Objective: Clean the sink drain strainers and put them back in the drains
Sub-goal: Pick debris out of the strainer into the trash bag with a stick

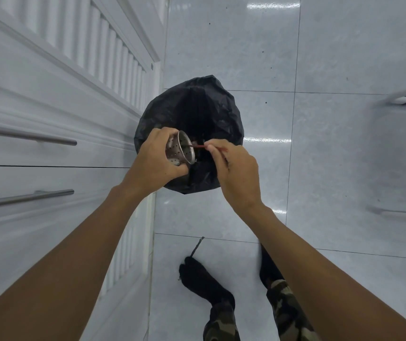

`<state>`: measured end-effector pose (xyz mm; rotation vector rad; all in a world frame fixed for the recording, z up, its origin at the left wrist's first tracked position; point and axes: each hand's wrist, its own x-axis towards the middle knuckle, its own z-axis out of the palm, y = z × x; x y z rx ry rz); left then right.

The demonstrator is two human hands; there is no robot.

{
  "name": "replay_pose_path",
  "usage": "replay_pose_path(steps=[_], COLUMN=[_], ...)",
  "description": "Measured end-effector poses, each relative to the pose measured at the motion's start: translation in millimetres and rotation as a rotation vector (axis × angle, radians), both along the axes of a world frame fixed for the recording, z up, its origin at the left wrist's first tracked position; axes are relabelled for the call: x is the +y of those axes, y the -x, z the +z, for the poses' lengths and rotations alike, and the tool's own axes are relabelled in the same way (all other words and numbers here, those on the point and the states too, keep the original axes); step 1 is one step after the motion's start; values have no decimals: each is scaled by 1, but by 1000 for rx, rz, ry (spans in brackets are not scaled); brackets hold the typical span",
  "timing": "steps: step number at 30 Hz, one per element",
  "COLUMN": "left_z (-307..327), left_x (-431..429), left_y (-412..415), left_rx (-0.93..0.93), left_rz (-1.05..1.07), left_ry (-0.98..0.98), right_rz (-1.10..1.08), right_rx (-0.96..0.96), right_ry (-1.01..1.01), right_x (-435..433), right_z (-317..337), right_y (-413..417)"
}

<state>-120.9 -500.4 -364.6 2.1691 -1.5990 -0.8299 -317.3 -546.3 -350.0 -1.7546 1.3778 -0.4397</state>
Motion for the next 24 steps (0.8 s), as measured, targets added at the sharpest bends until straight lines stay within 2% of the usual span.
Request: replay_pose_path(steps=[2, 5, 8, 10, 12, 16, 20, 24], left_z=[-1, -2, -5, -6, -6, -10, -16, -20], left_x=[0, 1, 4, 5, 6, 13, 18, 19], left_y=[-1, -2, -3, -5, -7, -10, -14, -17], left_rx=[-2, 20, 73, 96, 120, 138, 132, 123], left_rz=[19, 12, 35, 47, 35, 89, 48, 101], left_ry=[-7, -34, -62, -68, -78, -98, -130, -150], right_rz=[-44, 50, -107, -38, 67, -113, 44, -151], right_rx=[-82, -45, -84, -115, -67, -102, -117, -116], right_ry=[2, -60, -28, -46, -72, -47, -92, -40], right_x=[0, 9, 10, 11, 16, 11, 16, 10], right_z=[-3, -9, -12, -13, -13, -15, -18, -21], right_y=[2, 1, 4, 3, 0, 1, -8, -6])
